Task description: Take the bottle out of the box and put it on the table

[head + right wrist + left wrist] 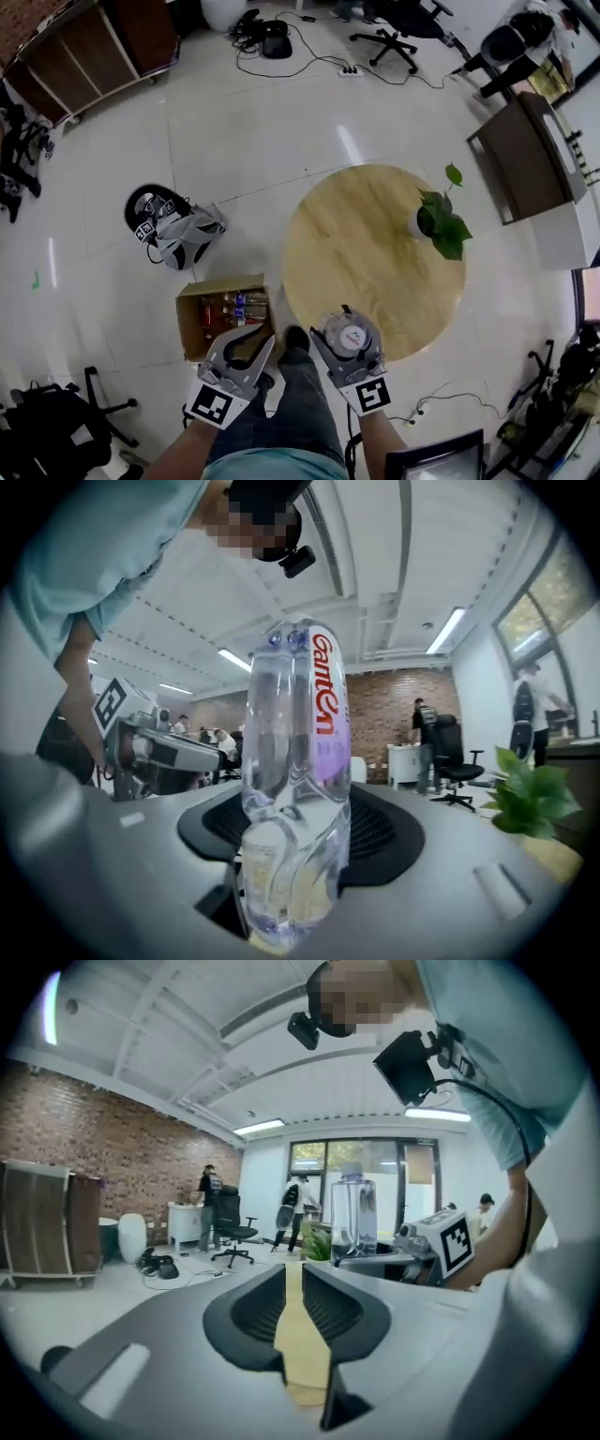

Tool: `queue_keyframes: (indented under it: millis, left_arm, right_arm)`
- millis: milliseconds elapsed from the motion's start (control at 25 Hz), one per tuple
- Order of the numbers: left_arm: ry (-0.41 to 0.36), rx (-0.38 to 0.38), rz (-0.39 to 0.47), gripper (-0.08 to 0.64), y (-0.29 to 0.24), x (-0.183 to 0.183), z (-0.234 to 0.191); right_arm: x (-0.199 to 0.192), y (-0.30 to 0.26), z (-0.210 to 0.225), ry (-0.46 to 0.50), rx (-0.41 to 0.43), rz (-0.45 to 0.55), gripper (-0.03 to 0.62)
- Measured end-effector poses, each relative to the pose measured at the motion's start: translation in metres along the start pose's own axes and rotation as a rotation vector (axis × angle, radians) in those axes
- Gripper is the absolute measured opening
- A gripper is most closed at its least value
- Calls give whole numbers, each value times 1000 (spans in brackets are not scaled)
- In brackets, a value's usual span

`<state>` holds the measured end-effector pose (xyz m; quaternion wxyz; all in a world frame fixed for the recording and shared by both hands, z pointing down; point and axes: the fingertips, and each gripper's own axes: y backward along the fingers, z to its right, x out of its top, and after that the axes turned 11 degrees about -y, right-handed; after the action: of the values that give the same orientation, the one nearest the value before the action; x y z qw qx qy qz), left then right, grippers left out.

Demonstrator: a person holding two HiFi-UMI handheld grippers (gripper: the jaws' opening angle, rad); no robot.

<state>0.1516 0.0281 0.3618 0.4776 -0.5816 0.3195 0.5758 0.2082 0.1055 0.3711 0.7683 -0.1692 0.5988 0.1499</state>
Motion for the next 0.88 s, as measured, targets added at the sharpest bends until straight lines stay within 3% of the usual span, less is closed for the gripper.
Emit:
queue_keyframes:
  millis: [160, 320, 480, 880]
  left_arm:
    - [-23, -141, 7, 66, -55, 15, 47]
    - [-41, -226, 10, 66, -106, 13, 87]
    - [-2, -231, 30, 64, -139, 12, 107]
    - [-35, -229, -9, 44, -147, -4, 103]
  right_arm:
    - [-3, 48, 54, -1, -141, 43, 278]
    - [-6, 76, 79, -5, -200, 90, 279]
    - [-18, 86, 88, -25, -217, 96, 279]
    - [-36, 77, 98, -65, -220, 99, 282]
